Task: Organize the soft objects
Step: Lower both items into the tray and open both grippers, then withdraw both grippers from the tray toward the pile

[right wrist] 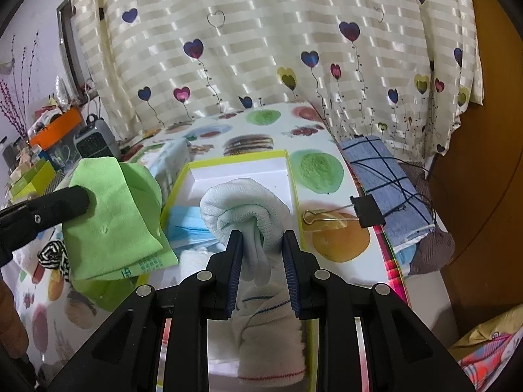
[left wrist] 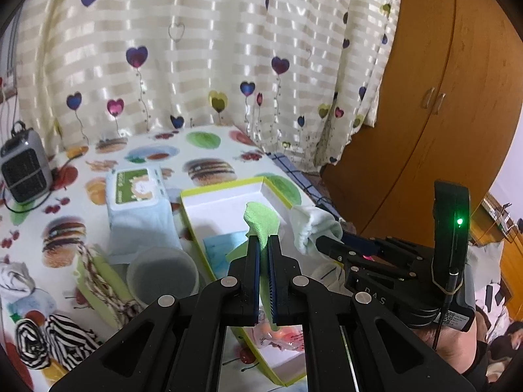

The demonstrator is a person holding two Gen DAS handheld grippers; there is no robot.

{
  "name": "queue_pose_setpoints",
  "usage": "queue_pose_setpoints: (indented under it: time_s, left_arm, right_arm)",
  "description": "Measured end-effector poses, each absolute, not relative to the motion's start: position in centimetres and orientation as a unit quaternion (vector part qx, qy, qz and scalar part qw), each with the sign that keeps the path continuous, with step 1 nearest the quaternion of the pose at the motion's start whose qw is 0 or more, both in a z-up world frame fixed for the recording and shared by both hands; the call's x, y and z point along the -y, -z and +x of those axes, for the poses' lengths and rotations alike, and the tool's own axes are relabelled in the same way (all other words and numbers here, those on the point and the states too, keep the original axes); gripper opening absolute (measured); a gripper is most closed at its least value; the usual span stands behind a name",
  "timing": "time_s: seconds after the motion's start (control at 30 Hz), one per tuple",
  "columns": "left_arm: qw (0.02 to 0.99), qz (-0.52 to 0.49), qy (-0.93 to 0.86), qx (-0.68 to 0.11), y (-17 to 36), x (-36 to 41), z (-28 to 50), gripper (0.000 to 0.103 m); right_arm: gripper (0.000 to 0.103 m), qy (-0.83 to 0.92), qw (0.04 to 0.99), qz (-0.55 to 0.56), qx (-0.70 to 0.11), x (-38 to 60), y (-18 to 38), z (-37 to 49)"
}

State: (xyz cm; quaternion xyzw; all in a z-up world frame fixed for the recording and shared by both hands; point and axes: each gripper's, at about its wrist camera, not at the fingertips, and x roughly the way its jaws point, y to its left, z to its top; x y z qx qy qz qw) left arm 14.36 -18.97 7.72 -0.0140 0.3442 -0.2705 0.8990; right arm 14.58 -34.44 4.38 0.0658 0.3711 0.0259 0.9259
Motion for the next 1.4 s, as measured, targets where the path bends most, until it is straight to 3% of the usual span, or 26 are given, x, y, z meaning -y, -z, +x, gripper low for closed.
queue_pose_setpoints:
  time_s: [0.4, 0.5, 0.57, 0.7, 0.83, 0.9, 1.4]
  left_arm:
    - [0.881, -0.003, 0.264, -0.392, -4.2, 20.6, 16.4, 0.005]
    - [0.877, 0.004, 0.265, -0.400, -3.4, 21.0, 16.6, 0.005]
    - [0.875, 0.008, 0.264, -0.405, -3.0, 21.2, 16.6, 0.005]
    - [0.874, 0.012, 0.268, -0.406, -2.8, 21.4, 16.7, 0.005]
    - [0.872, 0.005, 0.279, -0.403, -2.9, 21.3, 16.4, 0.023]
    - [0.873, 0.002, 0.283, -0.398, -3.2, 21.2, 16.1, 0.027]
    - [0.884, 0.001, 0.282, -0.372, -5.2, 18.7, 13.0, 0.029]
  right_arm:
    - [0.026, -0.019, 0.912, 0.041, -0.407, 33.9, -2.8, 16.1]
    - [0.036, -0.012, 0.913, 0.035, -0.406, 33.8, -2.8, 16.0]
    - [0.050, -0.012, 0.914, 0.031, -0.403, 33.8, -2.9, 15.9]
    - [0.051, -0.011, 0.917, 0.030, -0.396, 33.7, -3.3, 15.6]
    - [0.051, -0.008, 0.921, 0.036, -0.387, 33.9, -4.0, 15.0]
    - [0.051, -0.006, 0.923, 0.037, -0.382, 33.8, -4.3, 14.6]
    - [0.051, -0.014, 0.928, 0.034, -0.371, 32.7, -5.6, 12.6]
